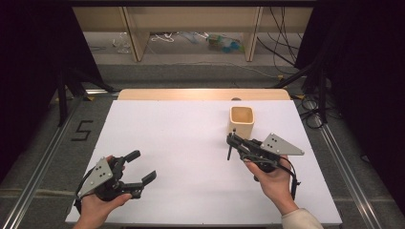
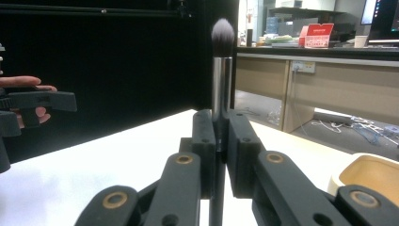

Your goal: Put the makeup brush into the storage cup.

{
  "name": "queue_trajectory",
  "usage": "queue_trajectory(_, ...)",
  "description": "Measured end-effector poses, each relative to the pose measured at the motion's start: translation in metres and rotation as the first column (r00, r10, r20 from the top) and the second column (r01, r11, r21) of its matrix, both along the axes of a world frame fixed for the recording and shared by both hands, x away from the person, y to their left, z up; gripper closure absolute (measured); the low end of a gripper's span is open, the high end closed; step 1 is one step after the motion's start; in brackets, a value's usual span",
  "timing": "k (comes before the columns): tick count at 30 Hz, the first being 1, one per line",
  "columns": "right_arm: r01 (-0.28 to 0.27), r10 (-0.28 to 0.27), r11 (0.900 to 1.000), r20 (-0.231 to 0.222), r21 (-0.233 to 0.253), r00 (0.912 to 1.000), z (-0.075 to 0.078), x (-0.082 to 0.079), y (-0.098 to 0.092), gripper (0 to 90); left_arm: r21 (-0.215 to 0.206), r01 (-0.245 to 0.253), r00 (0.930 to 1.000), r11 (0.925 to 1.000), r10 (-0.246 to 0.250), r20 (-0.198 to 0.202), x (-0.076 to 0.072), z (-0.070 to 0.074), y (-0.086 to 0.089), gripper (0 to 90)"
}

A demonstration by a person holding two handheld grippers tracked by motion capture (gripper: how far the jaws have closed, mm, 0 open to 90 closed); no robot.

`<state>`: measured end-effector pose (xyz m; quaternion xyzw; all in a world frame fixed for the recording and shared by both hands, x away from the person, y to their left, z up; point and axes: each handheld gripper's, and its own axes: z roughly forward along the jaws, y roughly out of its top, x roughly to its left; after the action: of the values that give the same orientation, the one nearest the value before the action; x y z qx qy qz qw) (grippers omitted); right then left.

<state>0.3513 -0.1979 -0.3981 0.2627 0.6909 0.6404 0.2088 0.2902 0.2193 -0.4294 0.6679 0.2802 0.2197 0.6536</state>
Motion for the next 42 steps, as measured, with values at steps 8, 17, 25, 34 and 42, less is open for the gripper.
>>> queue_trajectory(8, 0.007, -0.007, 1.0, 0.022, 0.001, 0.9997, 0.004, 0.003, -0.003, 83.8, 0.005, -0.007, 1.0, 1.0, 0.007, -0.001, 0.0, 0.0, 0.0, 13.4)
queue_trajectory(17, 0.042, -0.042, 0.999, 0.018, 0.006, 0.999, 0.009, 0.006, -0.007, 83.8, 0.003, -0.008, 1.0, 1.0, 0.008, 0.0, 0.0, -0.001, 0.0, 14.4)
queue_trajectory(25, 0.064, -0.064, 0.998, 0.028, 0.007, 0.9976, 0.013, 0.012, -0.01, 83.8, 0.003, -0.009, 1.0, 1.0, 0.009, 0.004, 0.0, 0.0, 0.0, 14.6)
queue_trajectory(34, 0.087, -0.087, 0.996, 0.038, 0.016, 0.9955, 0.015, 0.018, -0.011, 83.7, 0.001, -0.007, 1.0, 1.0, 0.007, 0.003, 0.0, -0.001, 0.0, 14.6)
queue_trajectory(42, 0.095, -0.096, 0.995, 0.038, 0.014, 0.9947, 0.017, 0.022, -0.012, 83.8, 0.006, -0.008, 1.0, 1.0, 0.007, 0.002, 0.0, 0.0, -0.001, 14.6)
